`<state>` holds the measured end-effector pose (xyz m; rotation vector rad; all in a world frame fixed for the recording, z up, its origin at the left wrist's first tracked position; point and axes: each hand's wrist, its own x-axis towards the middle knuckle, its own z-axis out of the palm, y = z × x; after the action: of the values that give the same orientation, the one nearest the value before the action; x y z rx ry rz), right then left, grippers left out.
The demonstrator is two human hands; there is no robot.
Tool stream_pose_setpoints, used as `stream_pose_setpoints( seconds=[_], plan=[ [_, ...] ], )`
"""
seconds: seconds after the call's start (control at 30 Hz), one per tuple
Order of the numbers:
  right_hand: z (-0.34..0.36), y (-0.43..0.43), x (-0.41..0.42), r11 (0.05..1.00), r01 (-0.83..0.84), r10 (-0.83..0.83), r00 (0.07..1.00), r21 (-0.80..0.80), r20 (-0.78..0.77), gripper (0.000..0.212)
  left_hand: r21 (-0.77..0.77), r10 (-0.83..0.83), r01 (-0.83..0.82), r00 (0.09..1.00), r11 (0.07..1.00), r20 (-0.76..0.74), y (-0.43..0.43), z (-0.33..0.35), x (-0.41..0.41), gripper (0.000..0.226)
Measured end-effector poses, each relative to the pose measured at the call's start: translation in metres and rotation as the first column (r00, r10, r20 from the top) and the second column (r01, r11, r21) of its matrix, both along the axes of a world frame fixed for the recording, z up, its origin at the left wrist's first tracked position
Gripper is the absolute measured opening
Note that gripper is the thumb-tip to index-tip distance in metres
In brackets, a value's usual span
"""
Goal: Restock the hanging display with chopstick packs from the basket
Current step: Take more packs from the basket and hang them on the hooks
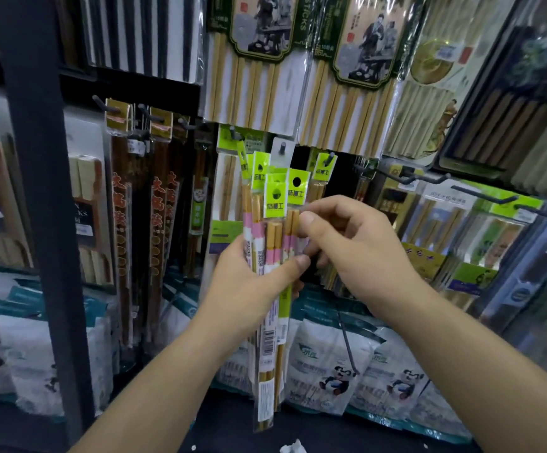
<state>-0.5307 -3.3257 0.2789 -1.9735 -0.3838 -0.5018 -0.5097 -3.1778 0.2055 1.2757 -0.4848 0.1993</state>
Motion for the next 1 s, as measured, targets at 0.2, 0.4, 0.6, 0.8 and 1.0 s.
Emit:
stream_pose_setpoints(
  seconds=[0.2,0.4,0.6,0.8,1.0],
  plan=[
    [0.000,0.005,-0.001,1.000,-0.010,0.010,1.000,0.028,-0.026,0.005,0.037,-0.043,0.042,0.999,0.998,0.018,0.000,-0.004,-0.006,0.028],
    [0.003,0.004,0.007,0.992,0.062,-0.057,0.997,0.106,-0.048,0.014,0.002,-0.006,0.006,0.999,1.000,-0.042,0.000,-0.011,-0.006,0.030],
    [0.026,0.000,0.022,0.935,0.146,-0.151,0.989,0.323,-0.012,0.021,-0.054,0.019,-0.028,0.988,0.998,-0.153,0.007,-0.018,-0.001,0.022],
    [0.030,0.006,0.038,0.908,0.247,-0.242,0.969,0.339,-0.056,0.038,-0.118,-0.031,0.010,0.983,0.993,-0.180,0.008,-0.022,-0.003,0.009],
    [0.020,0.001,0.048,0.900,0.321,-0.311,0.947,0.294,-0.084,0.034,-0.102,-0.013,-0.007,0.980,0.995,-0.197,0.014,-0.028,-0.001,0.020]
  ],
)
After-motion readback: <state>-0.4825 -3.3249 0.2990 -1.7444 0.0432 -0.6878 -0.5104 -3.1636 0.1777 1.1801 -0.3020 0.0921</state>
